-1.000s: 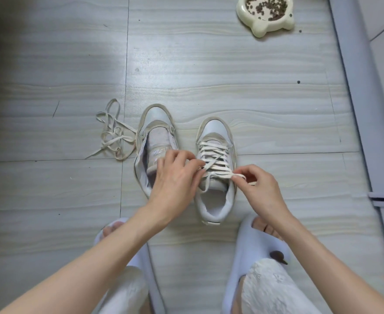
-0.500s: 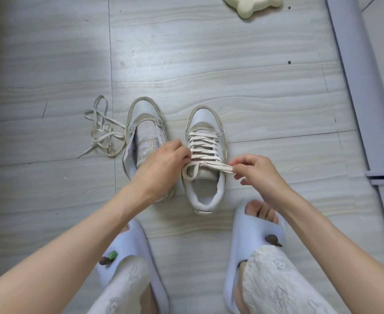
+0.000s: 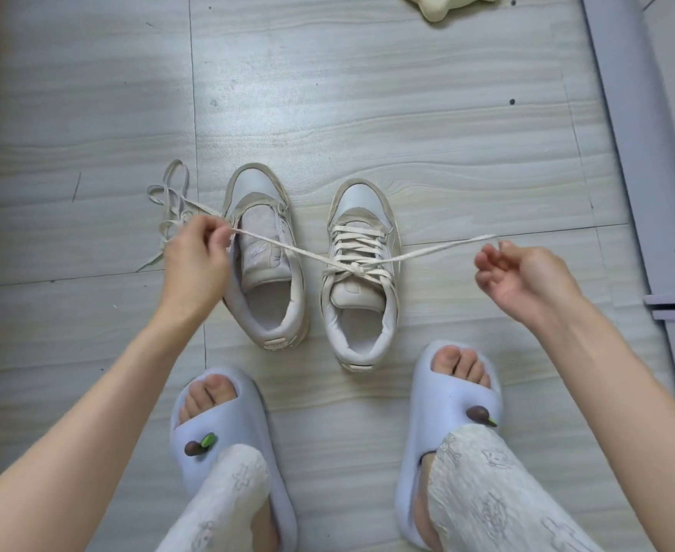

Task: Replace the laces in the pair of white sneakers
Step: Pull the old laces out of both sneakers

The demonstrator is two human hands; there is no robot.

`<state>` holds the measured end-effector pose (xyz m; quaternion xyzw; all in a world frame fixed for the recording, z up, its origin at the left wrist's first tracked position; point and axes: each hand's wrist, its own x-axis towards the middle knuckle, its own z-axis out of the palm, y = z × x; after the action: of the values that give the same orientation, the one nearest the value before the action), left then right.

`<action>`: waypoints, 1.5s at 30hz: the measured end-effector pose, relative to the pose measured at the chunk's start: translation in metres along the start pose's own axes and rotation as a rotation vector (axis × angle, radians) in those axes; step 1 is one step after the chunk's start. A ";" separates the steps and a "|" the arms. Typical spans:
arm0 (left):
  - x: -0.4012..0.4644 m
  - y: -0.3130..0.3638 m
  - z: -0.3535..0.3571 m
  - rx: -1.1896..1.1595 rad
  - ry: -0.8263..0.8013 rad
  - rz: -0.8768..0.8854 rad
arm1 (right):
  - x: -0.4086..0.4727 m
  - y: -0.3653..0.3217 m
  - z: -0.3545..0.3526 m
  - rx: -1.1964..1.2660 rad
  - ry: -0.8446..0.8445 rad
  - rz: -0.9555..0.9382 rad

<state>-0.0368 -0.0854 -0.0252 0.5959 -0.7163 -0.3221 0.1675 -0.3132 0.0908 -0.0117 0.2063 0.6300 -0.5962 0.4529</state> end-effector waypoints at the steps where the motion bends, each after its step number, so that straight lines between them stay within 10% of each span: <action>1: 0.006 -0.003 -0.002 -0.069 0.032 -0.091 | 0.003 -0.003 -0.003 0.054 0.021 -0.031; 7: 0.012 0.014 -0.004 -0.279 0.026 -0.118 | 0.005 0.009 0.005 -0.084 -0.013 -0.241; 12: -0.035 0.027 0.036 0.213 -0.215 0.386 | -0.017 0.057 0.032 -0.877 -0.183 -0.622; 21: -0.045 0.038 0.058 0.543 -0.234 0.631 | -0.022 0.080 0.040 -1.548 -0.234 -1.259; 39: -0.041 0.036 0.048 0.399 -0.506 0.649 | -0.016 0.081 0.041 -1.636 -0.369 -1.332; 45: -0.019 0.053 0.018 -0.200 -0.809 0.169 | -0.016 0.072 0.045 -1.290 -0.424 -1.034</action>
<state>-0.0827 -0.0585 -0.0007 0.3414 -0.7359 -0.5830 -0.0446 -0.2333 0.0675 -0.0341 -0.5212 0.7632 -0.2786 0.2611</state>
